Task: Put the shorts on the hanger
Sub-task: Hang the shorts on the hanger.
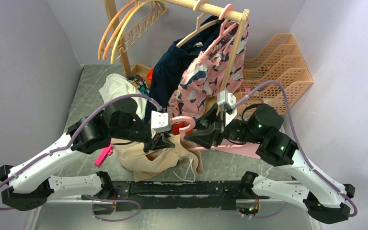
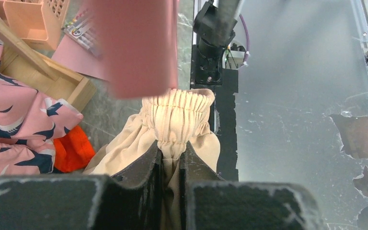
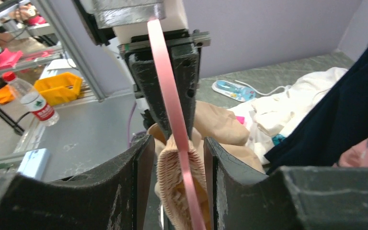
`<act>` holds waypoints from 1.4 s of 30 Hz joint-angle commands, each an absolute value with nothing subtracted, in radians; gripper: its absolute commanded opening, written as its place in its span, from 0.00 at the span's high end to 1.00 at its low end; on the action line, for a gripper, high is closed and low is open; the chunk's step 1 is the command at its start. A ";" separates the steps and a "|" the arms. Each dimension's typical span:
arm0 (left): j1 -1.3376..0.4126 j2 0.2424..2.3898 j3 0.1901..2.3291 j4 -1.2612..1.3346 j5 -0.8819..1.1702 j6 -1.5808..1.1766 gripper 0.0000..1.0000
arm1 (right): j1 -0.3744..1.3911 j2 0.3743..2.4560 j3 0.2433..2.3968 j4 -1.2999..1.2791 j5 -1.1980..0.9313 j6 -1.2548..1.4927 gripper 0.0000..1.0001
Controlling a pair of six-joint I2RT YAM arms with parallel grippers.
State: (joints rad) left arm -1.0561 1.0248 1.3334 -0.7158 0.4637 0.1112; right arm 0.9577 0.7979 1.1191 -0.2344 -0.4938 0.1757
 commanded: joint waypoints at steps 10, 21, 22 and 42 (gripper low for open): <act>-1.062 0.921 1.297 -0.709 0.419 0.097 0.93 | 0.960 0.843 1.271 -0.497 -0.418 0.070 0.53; -1.062 0.961 1.332 -0.735 0.444 0.104 0.93 | 0.961 0.950 1.325 -0.427 -0.576 0.097 0.53; -1.062 0.964 1.336 -0.737 0.445 0.105 0.93 | 0.960 0.957 1.325 -0.425 -0.578 0.096 0.54; -1.062 0.997 1.328 -0.652 0.476 0.103 0.75 | 0.960 0.849 1.031 0.021 -0.557 0.294 1.00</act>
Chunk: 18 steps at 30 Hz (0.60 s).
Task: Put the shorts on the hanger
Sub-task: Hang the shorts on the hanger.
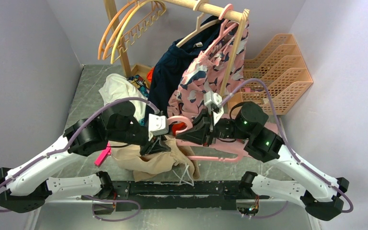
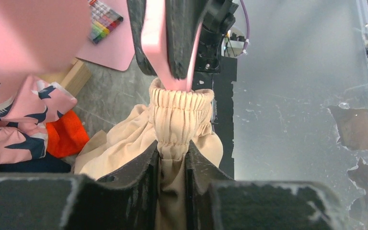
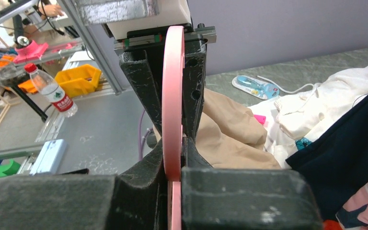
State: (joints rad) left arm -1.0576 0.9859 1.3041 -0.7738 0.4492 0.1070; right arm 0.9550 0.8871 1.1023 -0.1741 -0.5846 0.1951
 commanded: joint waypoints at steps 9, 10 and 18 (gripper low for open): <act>-1.062 0.999 1.315 -0.640 0.491 0.100 0.44 | 0.961 0.788 0.924 0.182 -0.517 0.345 1.00; -1.062 1.000 1.316 -0.641 0.492 0.100 0.41 | 0.961 0.785 0.919 0.192 -0.517 0.348 1.00; -1.062 0.987 1.329 -0.658 0.472 0.092 0.23 | 0.960 0.759 0.880 0.259 -0.505 0.367 1.00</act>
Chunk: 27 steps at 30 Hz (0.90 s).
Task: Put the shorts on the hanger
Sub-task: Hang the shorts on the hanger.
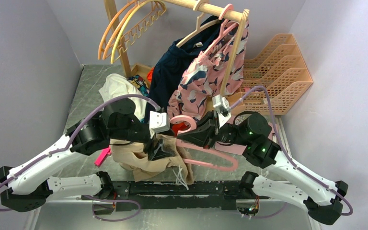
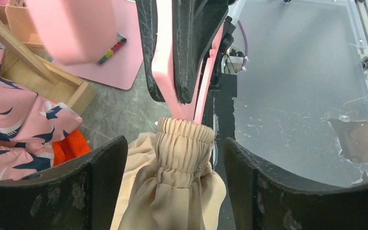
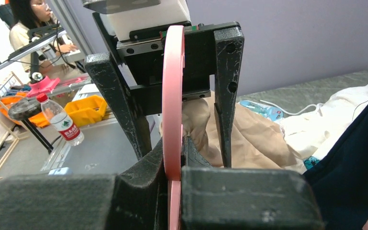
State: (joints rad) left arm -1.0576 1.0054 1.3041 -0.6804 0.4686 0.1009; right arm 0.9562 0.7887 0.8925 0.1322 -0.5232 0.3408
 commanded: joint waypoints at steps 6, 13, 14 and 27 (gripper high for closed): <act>-1.062 0.908 1.380 -0.641 0.452 0.084 0.00 | 0.961 0.740 0.849 0.287 -0.496 0.369 1.00; -1.062 0.883 1.418 -0.763 0.363 0.108 0.01 | 0.961 0.724 0.836 0.285 -0.507 0.362 1.00; -1.062 0.895 1.420 -0.789 0.363 0.110 0.02 | 0.961 0.724 0.837 0.282 -0.510 0.359 1.00; -1.062 1.013 1.398 -0.828 0.410 0.144 0.26 | 0.961 0.727 0.841 0.278 -0.528 0.354 1.00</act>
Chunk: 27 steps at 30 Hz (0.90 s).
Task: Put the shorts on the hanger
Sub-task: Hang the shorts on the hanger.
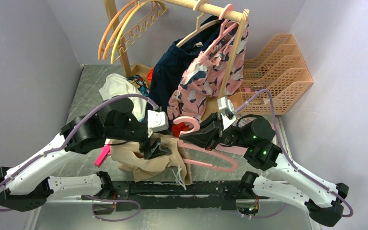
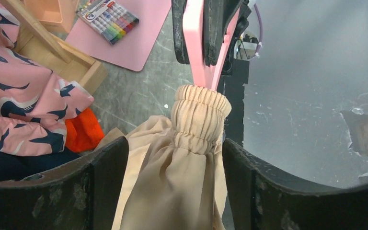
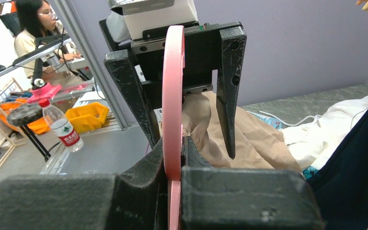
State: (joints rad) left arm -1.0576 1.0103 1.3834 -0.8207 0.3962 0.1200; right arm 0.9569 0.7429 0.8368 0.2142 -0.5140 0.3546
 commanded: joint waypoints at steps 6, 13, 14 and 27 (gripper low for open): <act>-1.062 1.063 1.406 -0.816 0.453 0.158 0.50 | 0.961 0.726 0.834 0.299 -0.538 0.363 1.00; -1.062 1.094 1.435 -0.753 0.501 0.150 0.58 | 0.962 0.726 0.824 0.323 -0.546 0.368 1.00; -1.062 1.096 1.438 -0.749 0.513 0.152 0.58 | 0.961 0.727 0.824 0.324 -0.547 0.368 1.00; -1.062 1.132 1.418 -0.723 0.614 0.139 0.42 | 0.961 0.740 0.821 0.342 -0.575 0.365 1.00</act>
